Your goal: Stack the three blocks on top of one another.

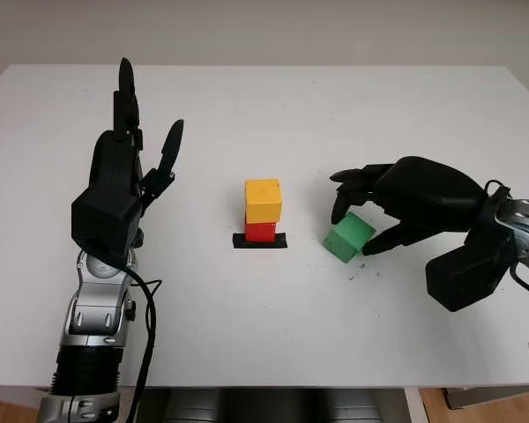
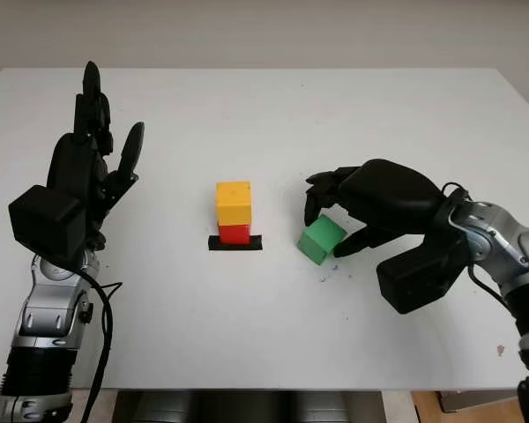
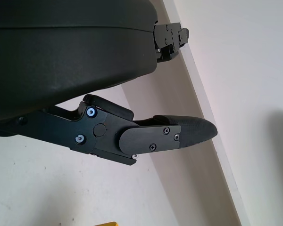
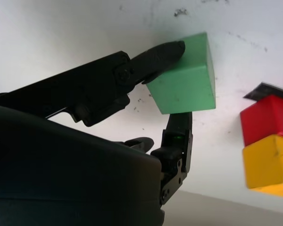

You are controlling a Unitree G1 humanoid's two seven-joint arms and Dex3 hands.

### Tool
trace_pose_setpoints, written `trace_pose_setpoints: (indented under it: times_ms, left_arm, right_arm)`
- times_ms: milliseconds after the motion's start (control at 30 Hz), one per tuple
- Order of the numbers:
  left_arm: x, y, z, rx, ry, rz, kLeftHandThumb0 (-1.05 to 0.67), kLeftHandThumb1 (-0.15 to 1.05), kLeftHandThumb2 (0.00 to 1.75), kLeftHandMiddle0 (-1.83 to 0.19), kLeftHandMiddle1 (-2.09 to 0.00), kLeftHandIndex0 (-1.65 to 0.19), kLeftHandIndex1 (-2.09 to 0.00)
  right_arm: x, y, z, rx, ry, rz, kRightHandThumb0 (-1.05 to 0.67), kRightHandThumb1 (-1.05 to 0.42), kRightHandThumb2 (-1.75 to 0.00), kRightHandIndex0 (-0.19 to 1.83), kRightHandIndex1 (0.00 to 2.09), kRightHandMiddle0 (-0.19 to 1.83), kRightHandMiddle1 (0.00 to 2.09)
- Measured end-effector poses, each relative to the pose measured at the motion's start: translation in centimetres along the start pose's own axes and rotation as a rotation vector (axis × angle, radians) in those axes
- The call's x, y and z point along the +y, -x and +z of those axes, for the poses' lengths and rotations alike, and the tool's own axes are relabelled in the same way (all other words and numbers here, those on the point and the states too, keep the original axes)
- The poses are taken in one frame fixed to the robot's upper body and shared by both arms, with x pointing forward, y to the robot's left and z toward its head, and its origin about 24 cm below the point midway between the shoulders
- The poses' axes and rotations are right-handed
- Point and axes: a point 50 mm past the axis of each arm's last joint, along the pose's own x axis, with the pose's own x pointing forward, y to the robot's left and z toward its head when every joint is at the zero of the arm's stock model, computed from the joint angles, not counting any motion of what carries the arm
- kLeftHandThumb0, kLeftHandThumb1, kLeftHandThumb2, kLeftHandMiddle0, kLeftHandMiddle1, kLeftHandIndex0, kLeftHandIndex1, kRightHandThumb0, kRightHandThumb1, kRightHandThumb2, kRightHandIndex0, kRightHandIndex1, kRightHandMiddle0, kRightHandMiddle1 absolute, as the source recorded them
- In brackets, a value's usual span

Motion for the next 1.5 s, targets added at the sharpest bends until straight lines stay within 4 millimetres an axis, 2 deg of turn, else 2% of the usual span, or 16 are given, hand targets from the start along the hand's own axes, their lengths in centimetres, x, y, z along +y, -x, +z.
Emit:
trace_pose_setpoints:
  times_ms: [133, 300, 433, 733, 867, 967, 1267, 1500]
  left_arm:
    - [0.0, 0.0, 0.0, 0.004, 0.005, -0.005, -0.67, 1.05, 0.47, 0.17, -0.04, 0.15, -0.05]
    - [-0.1, 0.0, 0.0, 0.009, 0.022, -0.014, -0.67, 1.05, 0.46, 0.17, -0.04, 0.16, -0.05]
    - [-0.1, 0.0, 0.0, 0.007, 0.026, -0.015, -0.66, 1.05, 0.47, 0.18, -0.05, 0.16, -0.05]
    - [-0.1, 0.0, 0.0, 0.002, 0.021, -0.013, -0.66, 1.05, 0.47, 0.16, -0.06, 0.16, -0.05]
    - [-0.1, 0.0, 0.0, 0.000, 0.021, -0.010, -0.66, 1.05, 0.47, 0.16, -0.06, 0.16, -0.05]
    - [-0.1, 0.0, 0.0, 0.001, 0.020, -0.007, -0.66, 1.05, 0.47, 0.15, -0.06, 0.15, -0.05]
    - [-0.1, 0.1, -0.1, 0.007, 0.013, 0.011, -0.69, 1.05, 0.46, 0.13, -0.06, 0.13, -0.06]
    - [-0.2, 0.1, 0.0, 0.004, 0.010, 0.006, -0.69, 1.05, 0.48, 0.16, -0.05, 0.15, -0.05]
  right_arm:
    - [-0.6, -0.2, -0.4, 0.036, -0.187, -0.030, -0.40, -0.97, -0.05, 0.32, 0.04, 0.34, 1.39]
    - [-1.7, -0.4, -0.6, 0.063, -0.407, -0.078, -0.43, -0.95, -0.05, 0.32, 0.05, 0.36, 1.38]
    - [-2.5, -0.5, -0.5, 0.066, -0.506, -0.096, -0.46, -0.97, -0.06, 0.31, 0.04, 0.34, 1.38]
    - [-2.7, -1.2, -0.6, 0.050, -0.782, -0.126, -0.49, -0.96, -0.05, 0.25, 0.03, 0.33, 1.47]
    - [-3.2, -1.7, 0.0, 0.034, -0.977, -0.175, -0.45, -0.97, -0.05, 0.23, 0.03, 0.31, 1.51]
    - [-3.8, -2.3, 1.2, -0.018, -1.130, -0.240, -0.45, -0.96, -0.05, 0.23, 0.03, 0.29, 1.55]
    - [-4.8, -3.2, 4.1, -0.079, -1.297, -0.328, -0.46, -1.01, -0.06, 0.20, 0.03, 0.20, 1.66]
    - [-6.0, -4.2, 5.4, -0.059, -1.315, -0.381, -0.42, -1.02, -0.06, 0.19, 0.03, 0.18, 1.74]
